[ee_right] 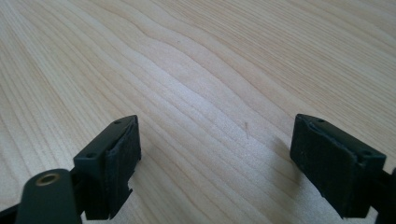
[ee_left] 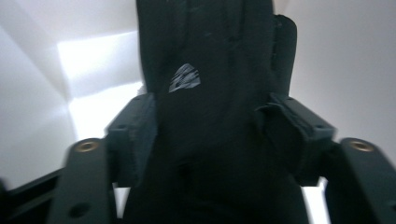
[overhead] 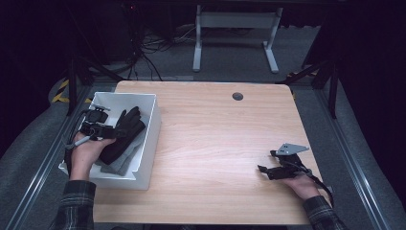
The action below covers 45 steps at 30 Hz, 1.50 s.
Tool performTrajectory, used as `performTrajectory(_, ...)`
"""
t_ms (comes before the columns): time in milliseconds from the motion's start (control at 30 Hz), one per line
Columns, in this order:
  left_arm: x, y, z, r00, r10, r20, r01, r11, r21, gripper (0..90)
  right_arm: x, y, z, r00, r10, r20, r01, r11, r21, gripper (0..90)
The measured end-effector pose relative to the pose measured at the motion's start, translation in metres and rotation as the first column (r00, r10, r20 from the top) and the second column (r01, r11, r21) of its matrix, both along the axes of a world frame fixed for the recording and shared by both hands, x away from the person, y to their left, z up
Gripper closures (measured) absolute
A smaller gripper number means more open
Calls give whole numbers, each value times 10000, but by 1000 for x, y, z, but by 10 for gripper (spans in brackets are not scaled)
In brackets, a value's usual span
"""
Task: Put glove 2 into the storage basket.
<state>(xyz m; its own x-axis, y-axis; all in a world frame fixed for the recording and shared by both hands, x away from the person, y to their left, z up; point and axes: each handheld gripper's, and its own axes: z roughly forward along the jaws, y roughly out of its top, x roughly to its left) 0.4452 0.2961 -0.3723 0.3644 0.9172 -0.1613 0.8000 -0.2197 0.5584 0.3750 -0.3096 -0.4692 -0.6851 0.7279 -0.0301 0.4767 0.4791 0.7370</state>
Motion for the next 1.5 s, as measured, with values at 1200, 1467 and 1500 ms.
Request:
performTrajectory(1200,-15,-93,62,9537,-2270,1975,2403,9696,-459,175,0,0,0,10000,-5,-18,5,10000,1,169)
performTrajectory(1467,-18,-130,66,9353,-2775,2196,2992,9515,-718,173,0,0,0,10000,-7,-27,7,10000,5,169)
performTrajectory(1500,-19,-135,66,9334,-2831,2206,3052,9495,-726,173,0,0,0,10000,-6,-27,6,10000,4,169)
